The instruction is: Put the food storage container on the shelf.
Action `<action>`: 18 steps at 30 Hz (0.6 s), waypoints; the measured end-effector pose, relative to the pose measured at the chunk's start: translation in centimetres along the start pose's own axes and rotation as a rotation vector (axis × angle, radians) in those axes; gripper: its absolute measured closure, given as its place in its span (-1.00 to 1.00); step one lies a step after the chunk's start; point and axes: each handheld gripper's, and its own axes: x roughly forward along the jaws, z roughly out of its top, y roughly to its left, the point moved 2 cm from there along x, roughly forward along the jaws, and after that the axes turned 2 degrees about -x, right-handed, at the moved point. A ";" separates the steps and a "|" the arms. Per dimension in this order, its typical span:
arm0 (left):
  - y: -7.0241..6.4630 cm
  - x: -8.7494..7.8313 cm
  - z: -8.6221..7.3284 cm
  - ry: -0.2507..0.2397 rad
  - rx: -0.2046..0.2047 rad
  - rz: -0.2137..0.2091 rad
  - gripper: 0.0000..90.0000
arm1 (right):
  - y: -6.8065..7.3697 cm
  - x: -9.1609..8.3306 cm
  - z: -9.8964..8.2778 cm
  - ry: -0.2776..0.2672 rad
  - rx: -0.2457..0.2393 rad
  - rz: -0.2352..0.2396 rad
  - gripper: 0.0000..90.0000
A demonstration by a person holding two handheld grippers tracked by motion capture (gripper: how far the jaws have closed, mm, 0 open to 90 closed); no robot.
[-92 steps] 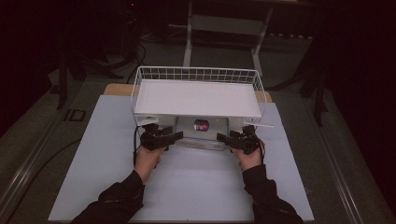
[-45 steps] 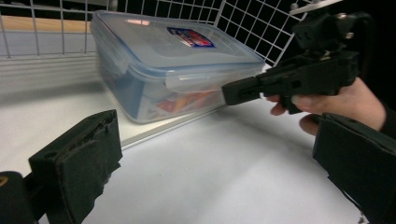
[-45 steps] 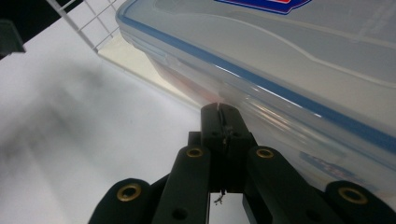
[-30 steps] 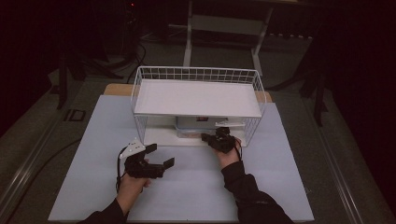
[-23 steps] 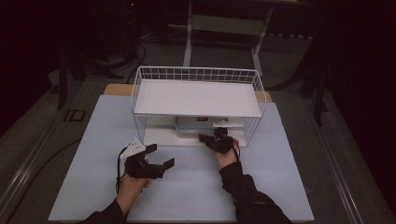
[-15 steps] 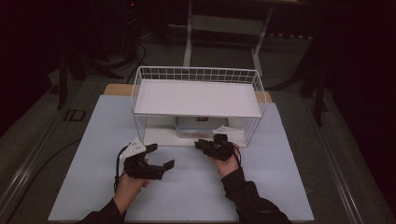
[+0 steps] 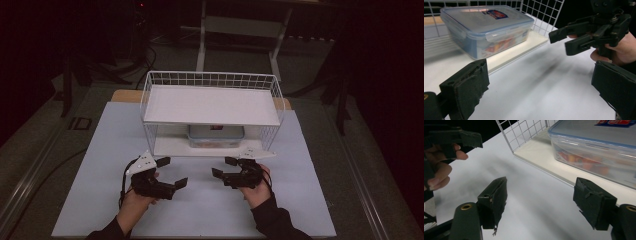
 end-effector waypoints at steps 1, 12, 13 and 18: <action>0.0 -0.1 0.0 0.005 0.008 0.004 -0.97 | 0.1 -0.3 -0.1 -0.003 -0.013 -0.006 -0.51; -0.2 -1.1 -0.4 0.017 0.031 -0.007 -0.97 | 0.6 -3.6 -1.7 -0.059 -0.081 -0.016 -0.63; -0.3 -1.2 -0.5 0.022 0.029 -0.010 -0.97 | 0.6 -3.8 -1.8 -0.059 -0.083 -0.023 -0.62; -0.3 -1.7 -0.8 0.026 0.034 0.001 -0.97 | 0.5 -4.8 -2.5 -0.062 -0.106 -0.054 -0.62</action>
